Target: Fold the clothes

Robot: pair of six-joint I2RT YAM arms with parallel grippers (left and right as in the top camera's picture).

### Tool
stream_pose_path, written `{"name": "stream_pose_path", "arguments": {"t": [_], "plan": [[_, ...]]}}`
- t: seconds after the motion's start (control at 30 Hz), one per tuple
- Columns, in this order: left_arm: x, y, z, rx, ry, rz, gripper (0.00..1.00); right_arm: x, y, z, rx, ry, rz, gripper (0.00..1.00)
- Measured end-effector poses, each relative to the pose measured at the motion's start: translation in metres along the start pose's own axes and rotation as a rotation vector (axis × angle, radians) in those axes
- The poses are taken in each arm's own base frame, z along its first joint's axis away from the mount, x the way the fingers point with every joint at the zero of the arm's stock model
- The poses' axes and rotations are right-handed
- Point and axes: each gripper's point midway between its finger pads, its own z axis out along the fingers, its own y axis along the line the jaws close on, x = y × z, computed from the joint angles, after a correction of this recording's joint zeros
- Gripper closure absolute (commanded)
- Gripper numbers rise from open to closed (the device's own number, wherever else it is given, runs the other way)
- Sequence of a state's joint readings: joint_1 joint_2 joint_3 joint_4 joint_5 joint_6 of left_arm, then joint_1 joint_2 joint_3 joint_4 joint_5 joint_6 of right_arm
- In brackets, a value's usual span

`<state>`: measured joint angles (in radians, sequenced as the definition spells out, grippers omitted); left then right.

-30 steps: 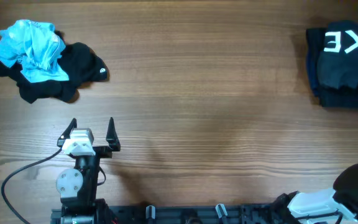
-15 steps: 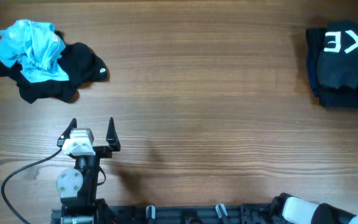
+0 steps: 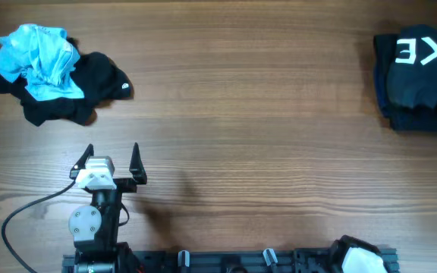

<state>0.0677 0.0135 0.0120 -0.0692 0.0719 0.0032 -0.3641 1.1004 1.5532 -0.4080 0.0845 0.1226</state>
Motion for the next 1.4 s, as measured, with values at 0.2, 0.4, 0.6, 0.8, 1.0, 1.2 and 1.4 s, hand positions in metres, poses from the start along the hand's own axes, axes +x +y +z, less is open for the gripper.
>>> {"name": "stream_pose_path", "arguments": {"t": [0.2,0.4,0.6,0.8,1.0,1.2,1.4], "plan": [[0.000,0.001,0.000,-0.003,0.000,0.000,0.00,0.117,0.011,-0.023,-0.160,0.006,-0.047,0.00],[0.000,0.001,0.000,-0.004,0.000,0.000,0.00,0.183,0.011,-0.069,-0.230,-0.040,-0.049,0.00],[0.000,0.001,0.000,-0.004,0.000,0.000,0.00,0.231,0.017,-0.094,-0.289,-0.028,-0.033,0.00],[0.000,0.001,0.000,-0.004,0.000,0.000,0.00,0.269,0.021,-0.111,-0.334,-0.030,-0.025,0.00],[0.000,0.001,0.000,-0.004,0.000,0.000,0.00,0.302,0.033,-0.117,-0.397,0.014,-0.021,0.00],[0.000,0.001,0.000,-0.004,0.000,0.000,0.00,0.325,0.044,-0.124,-0.453,0.038,-0.019,0.00],[0.000,0.001,0.000,-0.004,0.000,0.000,0.00,0.345,0.041,-0.128,-0.450,0.086,-0.021,0.00]]}}
